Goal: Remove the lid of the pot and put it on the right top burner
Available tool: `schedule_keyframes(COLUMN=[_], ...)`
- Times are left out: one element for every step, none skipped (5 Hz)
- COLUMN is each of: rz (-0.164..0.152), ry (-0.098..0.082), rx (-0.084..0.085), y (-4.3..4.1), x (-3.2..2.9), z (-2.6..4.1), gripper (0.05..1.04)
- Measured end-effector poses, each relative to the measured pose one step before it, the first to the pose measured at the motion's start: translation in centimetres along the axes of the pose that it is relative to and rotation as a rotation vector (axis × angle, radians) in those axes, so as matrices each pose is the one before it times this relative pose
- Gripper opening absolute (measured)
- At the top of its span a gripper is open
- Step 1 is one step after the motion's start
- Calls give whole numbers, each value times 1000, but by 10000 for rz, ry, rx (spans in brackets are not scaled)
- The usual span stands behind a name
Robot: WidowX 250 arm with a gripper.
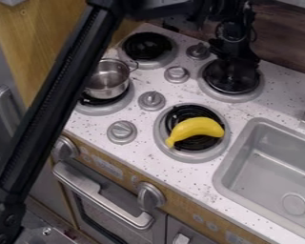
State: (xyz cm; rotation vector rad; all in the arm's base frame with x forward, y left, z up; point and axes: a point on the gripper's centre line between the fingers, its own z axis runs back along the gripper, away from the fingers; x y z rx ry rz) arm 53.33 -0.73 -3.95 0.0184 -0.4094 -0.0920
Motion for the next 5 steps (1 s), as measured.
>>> schedule_keyframes(rz=[79,131,236,26,422], ry=[1,-291,283,1136,934], rx=[14,16,114,-67,-74], y=[-116,-33,647,389,1162], x=[-1741,-1556,-2069,-3740,-3302], z=[23,2702,3362,1517,1300], gripper=[907,1000,999,999,999])
